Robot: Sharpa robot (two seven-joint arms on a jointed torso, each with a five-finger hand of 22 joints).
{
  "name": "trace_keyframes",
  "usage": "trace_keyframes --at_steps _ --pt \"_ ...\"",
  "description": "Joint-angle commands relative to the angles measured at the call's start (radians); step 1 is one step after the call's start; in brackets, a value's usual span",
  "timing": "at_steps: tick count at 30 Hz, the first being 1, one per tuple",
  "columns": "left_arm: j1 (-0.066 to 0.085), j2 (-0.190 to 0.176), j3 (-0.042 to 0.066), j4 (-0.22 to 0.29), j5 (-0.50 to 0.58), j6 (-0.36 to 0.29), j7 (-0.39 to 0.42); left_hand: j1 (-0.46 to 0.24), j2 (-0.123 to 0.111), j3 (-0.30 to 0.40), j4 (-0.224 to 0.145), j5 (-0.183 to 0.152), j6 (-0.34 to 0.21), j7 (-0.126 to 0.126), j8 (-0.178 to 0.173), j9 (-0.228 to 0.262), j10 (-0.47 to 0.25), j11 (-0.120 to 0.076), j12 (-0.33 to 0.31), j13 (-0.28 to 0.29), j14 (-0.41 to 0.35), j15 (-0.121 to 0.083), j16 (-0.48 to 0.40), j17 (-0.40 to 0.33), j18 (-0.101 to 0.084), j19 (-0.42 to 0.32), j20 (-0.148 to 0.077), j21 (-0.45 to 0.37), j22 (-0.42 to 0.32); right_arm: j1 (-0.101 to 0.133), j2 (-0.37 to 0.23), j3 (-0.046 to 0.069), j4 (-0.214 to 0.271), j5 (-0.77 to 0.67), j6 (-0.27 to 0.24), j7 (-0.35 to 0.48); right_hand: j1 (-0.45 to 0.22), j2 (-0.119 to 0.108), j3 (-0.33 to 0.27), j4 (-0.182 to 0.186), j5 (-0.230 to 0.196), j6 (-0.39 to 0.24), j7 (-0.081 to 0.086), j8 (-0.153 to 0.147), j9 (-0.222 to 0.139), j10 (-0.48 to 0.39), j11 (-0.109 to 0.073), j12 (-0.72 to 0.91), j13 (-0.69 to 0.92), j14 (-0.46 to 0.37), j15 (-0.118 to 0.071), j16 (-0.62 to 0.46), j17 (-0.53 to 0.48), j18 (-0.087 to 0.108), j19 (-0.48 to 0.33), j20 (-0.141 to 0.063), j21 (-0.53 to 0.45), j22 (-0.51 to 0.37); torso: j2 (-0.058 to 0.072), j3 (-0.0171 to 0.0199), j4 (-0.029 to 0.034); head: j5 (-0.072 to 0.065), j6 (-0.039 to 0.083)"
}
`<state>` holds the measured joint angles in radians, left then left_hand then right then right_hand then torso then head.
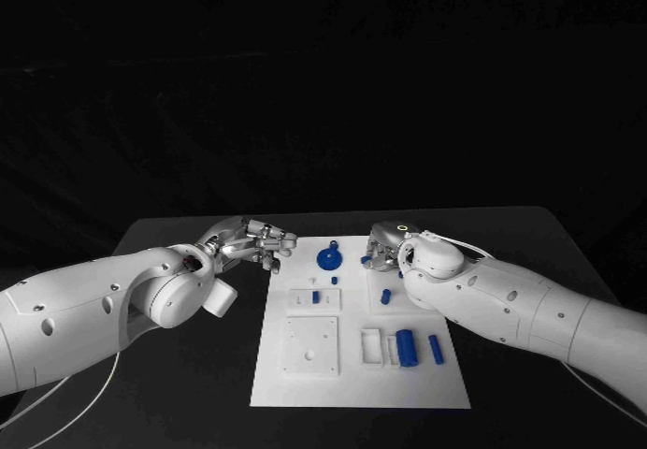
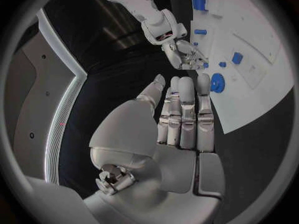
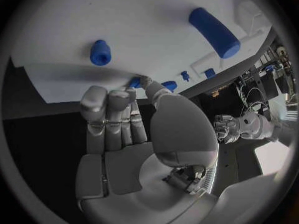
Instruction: Assemble the parts on the task board
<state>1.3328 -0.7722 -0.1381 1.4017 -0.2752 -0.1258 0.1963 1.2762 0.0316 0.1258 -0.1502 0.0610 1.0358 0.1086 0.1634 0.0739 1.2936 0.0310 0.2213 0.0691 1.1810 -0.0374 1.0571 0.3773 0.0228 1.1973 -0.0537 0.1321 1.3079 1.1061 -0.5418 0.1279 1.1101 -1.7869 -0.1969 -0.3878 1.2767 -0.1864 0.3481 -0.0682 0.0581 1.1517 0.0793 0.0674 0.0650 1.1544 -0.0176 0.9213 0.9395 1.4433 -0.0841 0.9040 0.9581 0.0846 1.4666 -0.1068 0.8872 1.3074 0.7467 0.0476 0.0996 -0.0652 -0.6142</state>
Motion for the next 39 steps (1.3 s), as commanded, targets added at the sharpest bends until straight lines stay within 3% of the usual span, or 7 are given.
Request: trace_keyframes --at_steps 1,11,16,24,31,39 --pt "0.001 0.000 0.001 0.004 -0.006 0.001 0.005 0.006 -0.006 -0.003 -0.001 0.000 -0.010 0.000 0.000 -0.001 -0.004 0.000 -0.004 -0.002 -0.003 0.006 -0.003 0.002 0.008 0.004 0.000 -0.006 0.015 -0.005 0.003 -0.004 -0.008 -0.006 0.023 0.011 0.011 0.005 0.007 -0.012 -0.003 -0.001 0.001 -0.005 0.000 0.006 0.001 0.003 0.001 0.002 0.000 0.003 0.001 -0.010 0.036 0.003 0.004 0.112 0.001 -0.0005 -0.0003 0.000 -0.001" --pt "0.001 -0.001 0.001 0.004 -0.007 0.000 0.002 0.005 -0.008 -0.005 0.001 -0.001 -0.015 0.002 -0.002 -0.001 -0.008 0.002 -0.005 -0.002 -0.003 0.007 -0.003 0.002 0.009 0.005 0.001 -0.009 0.015 -0.005 0.009 -0.008 -0.016 -0.001 0.025 0.027 0.008 0.008 0.030 -0.036 0.003 0.013 -0.002 -0.005 0.000 0.010 0.000 0.007 0.006 0.003 0.000 0.004 0.003 -0.010 0.035 0.004 0.008 0.113 0.000 -0.0009 -0.0011 0.001 -0.003" --pt "0.001 0.000 0.001 0.004 -0.007 -0.001 0.000 0.006 -0.009 -0.007 0.002 -0.003 -0.019 0.003 -0.002 -0.001 -0.009 0.002 -0.005 -0.002 -0.003 0.008 -0.003 0.002 0.009 0.005 0.002 -0.011 0.015 -0.005 0.012 -0.019 -0.017 -0.011 0.034 0.032 0.005 0.009 0.033 -0.047 0.012 0.028 -0.005 -0.005 0.000 0.012 0.000 0.008 0.006 0.003 0.000 0.005 0.005 -0.011 0.034 0.004 0.010 0.113 0.001 -0.0004 -0.0012 0.002 -0.004" --pt "0.001 0.000 0.001 0.002 -0.008 -0.001 0.000 0.007 -0.010 -0.008 0.002 -0.004 -0.020 0.003 -0.002 -0.001 -0.009 0.003 -0.005 -0.001 -0.003 0.008 -0.003 0.002 0.009 0.006 0.002 -0.012 0.015 -0.005 0.016 -0.033 -0.025 -0.038 0.050 0.032 -0.002 0.020 0.036 -0.058 0.073 0.069 -0.016 -0.005 0.001 0.020 -0.006 0.017 0.015 0.005 -0.001 0.014 0.012 -0.013 0.035 0.004 0.022 0.115 0.001 -0.0001 -0.0010 0.002 -0.006" --pt "0.001 0.001 0.001 0.001 -0.009 -0.003 0.000 0.007 -0.009 -0.008 0.003 -0.003 -0.021 0.003 -0.002 -0.001 -0.009 0.003 -0.004 -0.001 -0.002 0.008 -0.003 0.002 0.010 0.007 0.002 -0.013 0.015 -0.005 0.018 -0.036 -0.031 -0.043 0.011 0.031 -0.019 0.030 0.041 -0.054 0.119 0.085 -0.022 -0.005 0.001 0.033 -0.011 0.032 0.033 0.005 -0.006 0.022 0.020 -0.016 0.037 -0.001 0.037 0.117 0.000 -0.0003 -0.0012 0.002 -0.005" --pt "0.001 0.001 0.001 -0.007 -0.010 -0.009 0.001 0.003 -0.010 -0.012 0.010 -0.003 -0.022 0.003 -0.001 -0.001 -0.008 0.002 -0.002 -0.001 0.001 0.007 -0.001 0.002 0.010 0.011 0.002 -0.015 0.016 -0.004 0.014 -0.037 -0.015 -0.037 -0.067 0.037 -0.032 0.029 0.031 -0.038 0.114 0.093 -0.027 -0.005 0.001 0.044 -0.016 0.043 0.049 0.006 -0.010 0.024 0.023 -0.017 0.040 -0.006 0.048 0.119 0.000 -0.0006 -0.0011 0.001 -0.005"
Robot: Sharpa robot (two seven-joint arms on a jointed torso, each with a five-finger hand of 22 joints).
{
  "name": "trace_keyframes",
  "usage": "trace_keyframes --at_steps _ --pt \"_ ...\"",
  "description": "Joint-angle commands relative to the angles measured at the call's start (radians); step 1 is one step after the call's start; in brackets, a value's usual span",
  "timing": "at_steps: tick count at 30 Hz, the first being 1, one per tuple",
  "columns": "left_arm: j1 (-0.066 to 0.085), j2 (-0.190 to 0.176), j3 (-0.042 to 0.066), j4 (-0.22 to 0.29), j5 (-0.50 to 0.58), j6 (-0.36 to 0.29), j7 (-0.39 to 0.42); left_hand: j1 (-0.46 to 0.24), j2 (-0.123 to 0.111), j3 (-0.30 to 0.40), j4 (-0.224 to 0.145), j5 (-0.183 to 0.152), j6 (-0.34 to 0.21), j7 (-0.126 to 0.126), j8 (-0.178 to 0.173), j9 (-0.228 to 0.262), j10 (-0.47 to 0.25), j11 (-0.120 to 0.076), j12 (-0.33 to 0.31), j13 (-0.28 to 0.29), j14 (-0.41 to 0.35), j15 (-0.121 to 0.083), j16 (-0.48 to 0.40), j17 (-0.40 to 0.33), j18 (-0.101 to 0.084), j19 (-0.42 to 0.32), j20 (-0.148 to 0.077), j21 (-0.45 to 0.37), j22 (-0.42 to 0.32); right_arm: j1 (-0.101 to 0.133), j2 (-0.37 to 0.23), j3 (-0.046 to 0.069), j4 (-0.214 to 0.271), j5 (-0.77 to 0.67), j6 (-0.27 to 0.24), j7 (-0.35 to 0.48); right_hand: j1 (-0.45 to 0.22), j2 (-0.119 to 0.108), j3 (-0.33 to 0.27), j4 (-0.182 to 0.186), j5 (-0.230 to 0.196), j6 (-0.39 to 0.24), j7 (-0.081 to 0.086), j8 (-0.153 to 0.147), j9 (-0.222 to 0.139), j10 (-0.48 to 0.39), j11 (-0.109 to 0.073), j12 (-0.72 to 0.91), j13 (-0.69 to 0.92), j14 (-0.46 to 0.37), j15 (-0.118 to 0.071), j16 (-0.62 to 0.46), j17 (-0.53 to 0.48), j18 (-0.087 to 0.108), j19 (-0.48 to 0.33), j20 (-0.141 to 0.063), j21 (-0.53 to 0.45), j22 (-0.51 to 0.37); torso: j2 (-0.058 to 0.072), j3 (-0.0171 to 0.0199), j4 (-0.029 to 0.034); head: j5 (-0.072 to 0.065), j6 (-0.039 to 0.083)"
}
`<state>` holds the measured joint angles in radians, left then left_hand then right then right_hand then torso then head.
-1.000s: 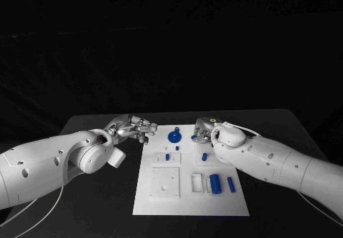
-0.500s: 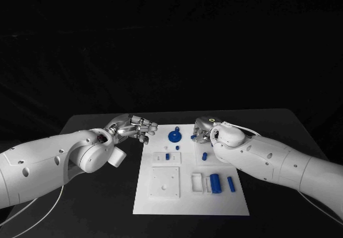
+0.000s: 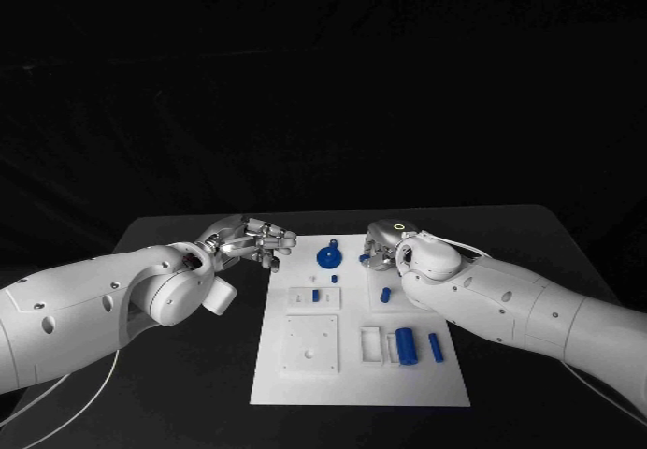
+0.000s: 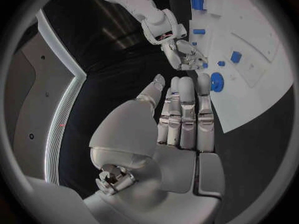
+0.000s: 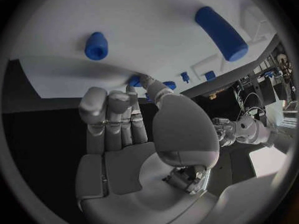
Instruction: Assemble the parts on the task board
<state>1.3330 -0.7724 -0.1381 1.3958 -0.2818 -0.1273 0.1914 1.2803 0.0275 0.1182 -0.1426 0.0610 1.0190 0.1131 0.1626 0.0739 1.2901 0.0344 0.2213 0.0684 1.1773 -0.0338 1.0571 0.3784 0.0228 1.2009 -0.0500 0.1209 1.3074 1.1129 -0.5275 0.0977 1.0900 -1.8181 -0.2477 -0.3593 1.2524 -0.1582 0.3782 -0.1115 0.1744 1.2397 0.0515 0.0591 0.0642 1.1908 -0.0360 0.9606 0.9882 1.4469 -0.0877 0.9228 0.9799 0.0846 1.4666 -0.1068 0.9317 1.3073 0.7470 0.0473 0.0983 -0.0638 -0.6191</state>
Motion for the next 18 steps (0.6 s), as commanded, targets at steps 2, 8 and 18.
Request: trace_keyframes --at_steps 2,8,18 --pt "0.001 0.001 0.001 -0.002 -0.004 -0.009 0.007 -0.003 -0.007 -0.006 0.004 -0.003 -0.005 -0.002 0.001 -0.001 -0.004 -0.001 -0.001 0.000 0.005 0.004 -0.001 0.001 0.010 0.008 -0.002 -0.004 0.016 -0.010 -0.003 -0.006 0.013 -0.004 -0.034 0.010 -0.004 0.000 -0.005 0.012 -0.002 0.006 0.000 0.004 0.002 0.009 0.001 0.002 0.005 0.001 -0.008 0.005 0.002 -0.017 0.040 -0.008 0.006 0.119 -0.001 -0.0007 -0.0003 0.000 0.000" --pt "0.001 0.002 0.001 -0.006 -0.004 -0.012 0.009 -0.004 -0.009 -0.007 0.006 -0.002 -0.006 -0.002 0.001 -0.001 -0.003 -0.002 0.000 0.000 0.006 0.004 -0.001 0.001 0.010 0.009 -0.002 -0.005 0.016 -0.007 -0.013 -0.006 0.037 0.003 -0.065 0.011 -0.004 -0.002 -0.006 0.017 0.002 0.008 0.000 0.004 0.002 0.011 0.001 0.001 0.008 0.002 -0.009 0.005 0.002 -0.017 0.040 -0.009 0.010 0.120 -0.001 -0.0011 -0.0003 0.000 0.002" --pt "0.001 0.007 0.001 -0.024 -0.008 -0.007 -0.007 -0.014 -0.013 -0.003 0.025 0.000 -0.010 -0.003 -0.003 -0.004 -0.005 0.001 -0.017 -0.002 0.010 0.005 0.001 0.002 0.013 0.016 -0.001 -0.009 0.016 0.003 -0.045 0.003 0.109 0.035 -0.082 0.010 -0.004 -0.004 -0.008 0.032 0.002 0.007 -0.001 0.003 0.002 0.013 0.000 -0.003 0.012 0.002 -0.010 0.004 0.002 -0.015 0.040 -0.009 0.011 0.120 -0.001 -0.0006 -0.0007 0.002 0.005"
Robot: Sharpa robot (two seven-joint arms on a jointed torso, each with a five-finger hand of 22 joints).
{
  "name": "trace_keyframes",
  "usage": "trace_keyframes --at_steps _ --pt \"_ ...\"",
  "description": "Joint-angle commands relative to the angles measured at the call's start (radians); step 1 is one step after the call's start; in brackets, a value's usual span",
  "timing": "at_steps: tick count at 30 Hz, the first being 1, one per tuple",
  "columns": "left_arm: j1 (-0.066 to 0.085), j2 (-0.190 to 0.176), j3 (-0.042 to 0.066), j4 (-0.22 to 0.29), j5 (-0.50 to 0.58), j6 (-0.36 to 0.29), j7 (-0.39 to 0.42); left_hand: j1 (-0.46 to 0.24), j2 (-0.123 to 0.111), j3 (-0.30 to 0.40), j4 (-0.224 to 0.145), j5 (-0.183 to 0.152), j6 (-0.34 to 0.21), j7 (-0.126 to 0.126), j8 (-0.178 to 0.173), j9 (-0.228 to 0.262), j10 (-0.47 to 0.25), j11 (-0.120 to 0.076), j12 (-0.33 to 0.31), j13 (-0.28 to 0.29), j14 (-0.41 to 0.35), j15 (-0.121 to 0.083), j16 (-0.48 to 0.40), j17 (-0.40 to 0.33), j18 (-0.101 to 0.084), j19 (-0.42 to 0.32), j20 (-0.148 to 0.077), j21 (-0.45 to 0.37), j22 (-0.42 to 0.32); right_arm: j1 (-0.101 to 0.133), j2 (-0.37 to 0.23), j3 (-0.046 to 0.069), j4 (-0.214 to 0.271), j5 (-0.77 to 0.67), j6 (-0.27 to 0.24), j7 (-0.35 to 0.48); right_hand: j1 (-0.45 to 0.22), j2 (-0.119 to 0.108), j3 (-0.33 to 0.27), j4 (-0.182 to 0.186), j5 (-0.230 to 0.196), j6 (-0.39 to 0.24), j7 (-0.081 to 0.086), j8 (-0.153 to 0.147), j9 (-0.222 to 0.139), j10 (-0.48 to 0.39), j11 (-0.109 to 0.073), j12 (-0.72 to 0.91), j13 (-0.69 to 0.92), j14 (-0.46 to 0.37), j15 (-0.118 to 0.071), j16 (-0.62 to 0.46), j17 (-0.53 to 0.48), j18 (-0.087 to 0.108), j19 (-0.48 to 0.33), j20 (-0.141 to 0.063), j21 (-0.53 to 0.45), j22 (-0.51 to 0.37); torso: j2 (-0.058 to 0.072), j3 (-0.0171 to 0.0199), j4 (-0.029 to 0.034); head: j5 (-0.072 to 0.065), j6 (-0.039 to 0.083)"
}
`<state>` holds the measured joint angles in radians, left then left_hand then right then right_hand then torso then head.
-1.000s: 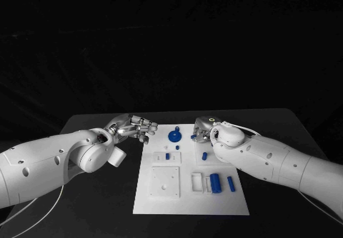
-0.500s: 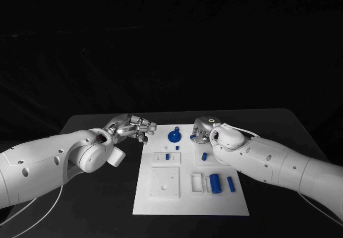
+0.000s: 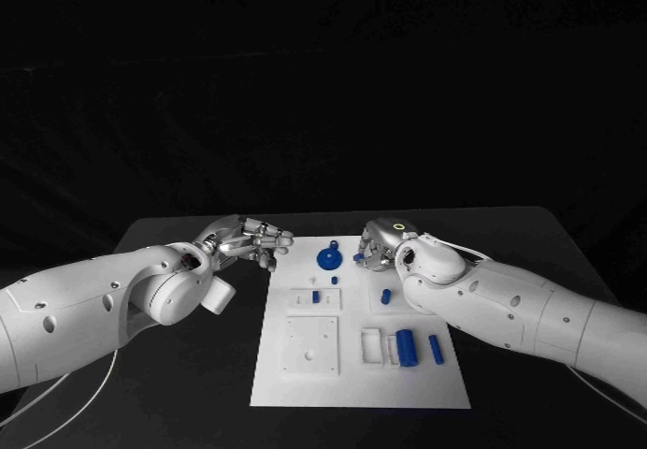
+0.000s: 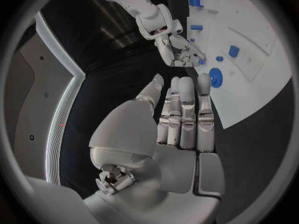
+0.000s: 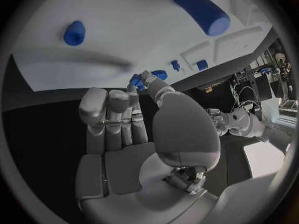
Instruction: Assemble the parts on the task board
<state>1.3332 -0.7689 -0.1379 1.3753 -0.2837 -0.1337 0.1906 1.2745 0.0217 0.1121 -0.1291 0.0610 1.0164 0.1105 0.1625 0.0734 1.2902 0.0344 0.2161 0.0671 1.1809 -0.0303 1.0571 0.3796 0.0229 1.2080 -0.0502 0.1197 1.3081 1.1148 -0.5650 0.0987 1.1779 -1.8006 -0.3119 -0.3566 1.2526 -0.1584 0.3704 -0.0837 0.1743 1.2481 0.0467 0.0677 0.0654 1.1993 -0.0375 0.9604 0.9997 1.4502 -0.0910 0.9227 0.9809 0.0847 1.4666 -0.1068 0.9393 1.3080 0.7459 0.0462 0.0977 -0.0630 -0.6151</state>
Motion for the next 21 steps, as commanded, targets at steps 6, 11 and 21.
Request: trace_keyframes --at_steps 6,11,21 --pt "0.002 0.010 0.001 -0.015 -0.019 0.017 -0.037 -0.028 -0.015 0.017 0.043 0.004 0.006 -0.003 -0.018 -0.007 0.014 -0.001 -0.038 -0.002 0.016 -0.001 0.003 0.000 0.014 0.019 -0.002 -0.009 0.016 0.002 -0.036 0.014 0.085 0.030 -0.021 0.005 -0.005 -0.004 0.000 0.004 0.002 -0.001 0.003 -0.005 0.000 0.005 0.002 -0.003 0.001 -0.001 -0.006 0.004 0.001 -0.015 0.040 -0.009 0.003 0.119 0.001 0.0012 -0.0005 0.005 0.001" --pt "0.003 0.023 0.001 -0.027 -0.035 0.033 -0.072 -0.052 -0.037 0.017 0.074 -0.003 0.036 -0.007 -0.054 -0.006 0.037 -0.004 -0.050 -0.001 0.028 -0.004 0.007 0.002 0.013 0.029 -0.005 -0.008 0.016 0.002 -0.063 0.026 0.149 0.038 -0.023 0.002 -0.001 -0.005 -0.001 0.007 0.003 -0.001 0.004 -0.005 0.000 0.005 0.002 -0.005 0.002 -0.002 -0.006 0.001 -0.001 -0.015 0.040 -0.009 0.003 0.119 0.001 0.0005 -0.0010 0.007 0.001" --pt "0.006 0.067 0.000 -0.059 -0.099 0.048 -0.152 -0.078 -0.063 0.010 0.128 -0.007 0.027 -0.004 -0.083 -0.006 0.066 -0.009 -0.039 0.001 0.058 -0.012 0.037 0.026 0.014 0.054 -0.015 0.022 0.020 0.002 -0.107 0.048 0.273 0.051 -0.022 -0.004 -0.001 -0.005 -0.001 0.007 0.003 -0.001 0.004 -0.005 0.000 0.005 0.002 -0.005 0.002 -0.002 -0.006 0.001 -0.001 -0.015 0.040 -0.009 0.003 0.119 0.000 0.0008 -0.0019 0.018 0.006"
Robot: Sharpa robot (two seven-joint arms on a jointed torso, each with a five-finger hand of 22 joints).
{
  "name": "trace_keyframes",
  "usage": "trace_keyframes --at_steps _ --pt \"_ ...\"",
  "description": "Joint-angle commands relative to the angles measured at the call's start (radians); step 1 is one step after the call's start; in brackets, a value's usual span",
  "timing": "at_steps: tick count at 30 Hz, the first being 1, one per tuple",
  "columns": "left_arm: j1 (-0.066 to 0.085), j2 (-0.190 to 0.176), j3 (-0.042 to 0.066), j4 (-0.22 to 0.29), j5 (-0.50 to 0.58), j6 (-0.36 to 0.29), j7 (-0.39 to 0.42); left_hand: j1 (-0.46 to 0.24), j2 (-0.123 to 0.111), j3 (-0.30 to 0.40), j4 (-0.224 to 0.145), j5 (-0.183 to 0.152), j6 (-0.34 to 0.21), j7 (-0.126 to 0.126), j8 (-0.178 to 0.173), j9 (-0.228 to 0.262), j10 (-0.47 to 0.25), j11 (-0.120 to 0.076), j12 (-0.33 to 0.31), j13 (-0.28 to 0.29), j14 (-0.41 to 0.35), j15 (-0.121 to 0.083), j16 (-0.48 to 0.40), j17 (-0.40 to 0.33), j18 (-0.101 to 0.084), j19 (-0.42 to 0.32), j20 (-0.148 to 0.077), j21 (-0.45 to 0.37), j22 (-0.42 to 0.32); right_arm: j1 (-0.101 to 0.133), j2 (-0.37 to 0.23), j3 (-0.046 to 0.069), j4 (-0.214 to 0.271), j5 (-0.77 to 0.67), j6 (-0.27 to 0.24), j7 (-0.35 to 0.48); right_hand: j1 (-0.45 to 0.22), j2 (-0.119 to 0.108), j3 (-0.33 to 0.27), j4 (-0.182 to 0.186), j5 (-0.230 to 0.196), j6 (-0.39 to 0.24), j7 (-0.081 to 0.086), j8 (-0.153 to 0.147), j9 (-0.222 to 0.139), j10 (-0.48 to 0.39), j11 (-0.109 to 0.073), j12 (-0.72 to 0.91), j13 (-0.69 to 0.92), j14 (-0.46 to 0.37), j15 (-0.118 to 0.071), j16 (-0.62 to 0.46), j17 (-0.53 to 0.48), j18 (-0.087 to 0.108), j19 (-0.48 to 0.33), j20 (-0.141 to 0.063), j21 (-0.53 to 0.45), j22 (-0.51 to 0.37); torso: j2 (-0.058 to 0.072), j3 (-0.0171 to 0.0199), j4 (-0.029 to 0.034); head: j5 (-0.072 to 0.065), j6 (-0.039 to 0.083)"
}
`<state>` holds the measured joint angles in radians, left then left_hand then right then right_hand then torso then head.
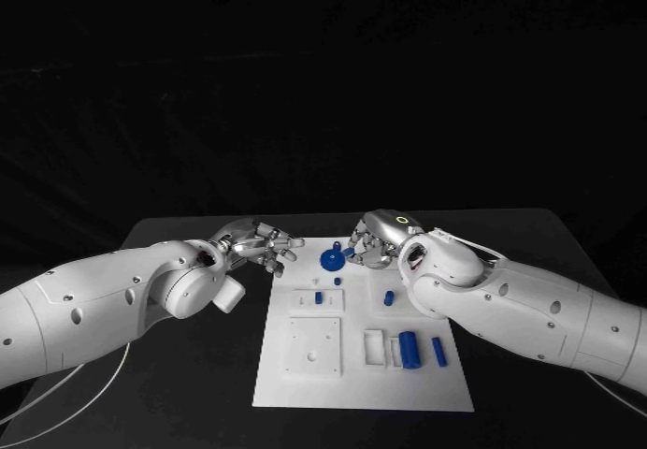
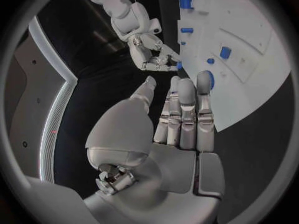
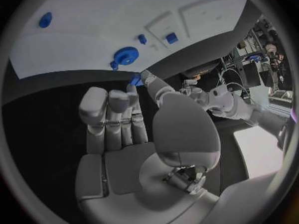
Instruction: Assemble the parts on the task board
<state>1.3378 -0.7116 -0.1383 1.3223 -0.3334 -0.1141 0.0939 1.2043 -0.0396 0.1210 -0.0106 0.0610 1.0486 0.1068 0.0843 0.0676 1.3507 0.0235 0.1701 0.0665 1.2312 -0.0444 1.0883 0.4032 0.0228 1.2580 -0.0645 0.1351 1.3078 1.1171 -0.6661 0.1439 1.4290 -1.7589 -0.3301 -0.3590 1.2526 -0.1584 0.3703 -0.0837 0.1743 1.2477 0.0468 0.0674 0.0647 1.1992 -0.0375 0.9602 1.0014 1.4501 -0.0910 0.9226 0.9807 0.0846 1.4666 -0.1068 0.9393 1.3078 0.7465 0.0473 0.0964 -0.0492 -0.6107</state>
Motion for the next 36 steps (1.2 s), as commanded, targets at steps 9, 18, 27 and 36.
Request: trace_keyframes --at_steps 9,18,27,36 --pt "0.003 0.047 0.000 -0.027 -0.075 0.053 -0.074 -0.055 -0.024 -0.004 0.057 -0.011 -0.015 0.002 -0.007 0.000 0.003 0.006 0.011 0.002 0.008 0.004 0.003 0.008 0.015 -0.002 0.001 0.019 0.019 0.000 -0.020 0.008 0.083 0.020 0.005 -0.005 0.000 -0.006 -0.002 0.009 0.001 -0.002 0.004 -0.005 0.001 0.004 0.002 -0.008 0.000 -0.002 -0.006 -0.001 -0.002 -0.015 0.039 -0.009 0.001 0.118 0.000 -0.0012 0.0018 0.008 0.007" --pt "0.004 0.072 0.000 -0.042 -0.108 0.065 -0.076 -0.099 -0.074 0.022 0.111 -0.012 -0.010 0.001 -0.004 0.001 -0.001 0.008 0.010 0.003 0.005 0.005 -0.004 0.012 0.014 -0.011 0.002 0.025 0.019 0.000 -0.019 0.009 0.112 0.023 0.010 -0.006 0.002 -0.006 -0.003 0.011 0.000 -0.003 0.004 -0.005 0.001 0.003 0.002 -0.011 0.000 -0.001 -0.006 -0.002 -0.002 -0.014 0.039 -0.009 -0.001 0.118 0.002 -0.0007 0.0028 0.010 0.005" --pt "0.004 0.092 -0.001 -0.051 -0.125 0.092 -0.075 -0.122 -0.078 0.045 0.117 -0.010 0.027 -0.012 0.021 0.018 0.001 0.003 0.022 0.005 0.004 0.003 -0.004 0.016 0.013 -0.016 0.001 0.030 0.019 0.000 -0.014 0.009 0.126 0.026 0.013 -0.003 0.002 -0.006 -0.004 0.012 0.000 -0.003 0.004 -0.005 0.001 0.003 0.002 -0.012 0.000 -0.002 -0.006 -0.003 -0.003 -0.014 0.039 -0.009 -0.002 0.118 0.001 -0.0010 0.0022 0.011 0.002" --pt "0.003 0.103 -0.001 -0.058 -0.127 0.096 -0.073 -0.133 -0.072 0.054 0.101 -0.009 0.015 -0.011 0.029 0.052 -0.013 0.004 0.041 0.005 0.003 0.004 -0.005 0.020 0.013 -0.020 0.001 0.037 0.018 0.000 -0.011 0.009 0.141 0.025 0.014 -0.003 0.003 -0.005 -0.005 0.014 0.001 -0.004 0.004 -0.005 0.001 0.003 0.002 -0.013 0.000 -0.001 -0.006 -0.003 -0.002 -0.014 0.040 -0.008 -0.004 0.117 0.001 0.0000 0.0023 0.012 -0.001"
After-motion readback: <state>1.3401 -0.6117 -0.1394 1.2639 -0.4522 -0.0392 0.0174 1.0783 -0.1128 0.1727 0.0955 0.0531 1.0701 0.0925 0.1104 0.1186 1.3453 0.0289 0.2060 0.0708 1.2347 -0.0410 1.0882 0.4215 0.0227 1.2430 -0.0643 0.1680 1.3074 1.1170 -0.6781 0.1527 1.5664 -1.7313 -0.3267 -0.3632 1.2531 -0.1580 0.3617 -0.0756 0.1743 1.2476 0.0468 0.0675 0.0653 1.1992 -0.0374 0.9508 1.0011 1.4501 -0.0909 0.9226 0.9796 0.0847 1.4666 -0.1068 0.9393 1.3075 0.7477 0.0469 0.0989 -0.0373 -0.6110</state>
